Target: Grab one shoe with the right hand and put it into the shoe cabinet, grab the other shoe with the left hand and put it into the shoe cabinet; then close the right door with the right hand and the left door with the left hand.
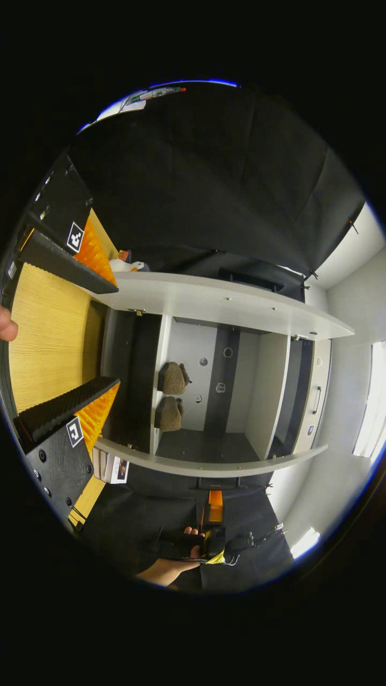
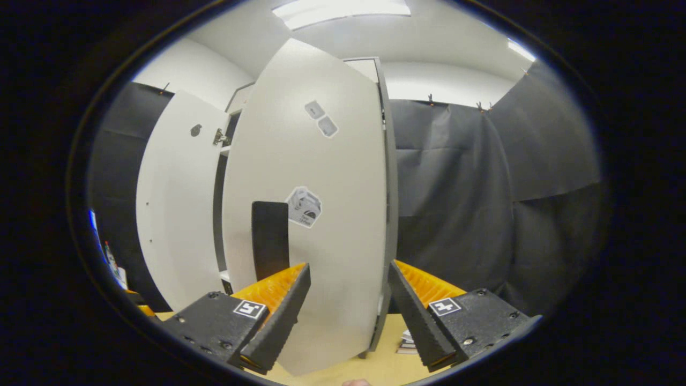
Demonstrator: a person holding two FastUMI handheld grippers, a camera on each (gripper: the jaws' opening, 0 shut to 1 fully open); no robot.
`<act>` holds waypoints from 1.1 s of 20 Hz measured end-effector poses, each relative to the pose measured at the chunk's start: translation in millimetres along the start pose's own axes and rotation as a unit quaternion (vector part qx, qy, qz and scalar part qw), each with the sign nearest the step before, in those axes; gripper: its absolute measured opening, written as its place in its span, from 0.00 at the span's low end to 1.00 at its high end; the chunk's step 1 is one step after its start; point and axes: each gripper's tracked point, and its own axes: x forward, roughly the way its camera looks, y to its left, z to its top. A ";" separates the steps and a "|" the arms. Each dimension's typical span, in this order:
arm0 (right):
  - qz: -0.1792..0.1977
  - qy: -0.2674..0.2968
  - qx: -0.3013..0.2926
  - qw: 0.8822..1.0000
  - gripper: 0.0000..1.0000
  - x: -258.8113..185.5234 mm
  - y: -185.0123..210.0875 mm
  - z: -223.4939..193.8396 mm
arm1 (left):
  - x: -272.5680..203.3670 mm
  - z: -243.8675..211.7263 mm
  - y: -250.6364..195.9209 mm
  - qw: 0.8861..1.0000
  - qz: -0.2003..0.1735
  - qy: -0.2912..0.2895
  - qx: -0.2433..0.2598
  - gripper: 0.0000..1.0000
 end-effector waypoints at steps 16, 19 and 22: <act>-0.037 -0.045 -0.003 0.998 0.98 -25.1 31.7 10.6 | -21.3 -7.3 17.7 1.000 0.019 0.016 -0.009 0.95; -0.043 -0.044 0.012 0.998 0.98 -60.8 37.9 -6.2 | -18.0 -7.9 9.1 1.000 0.008 0.019 -0.008 0.95; -0.069 -0.046 -0.001 0.997 0.98 -94.3 36.9 -33.2 | -14.4 -10.4 -0.3 1.000 -0.004 0.025 -0.002 0.95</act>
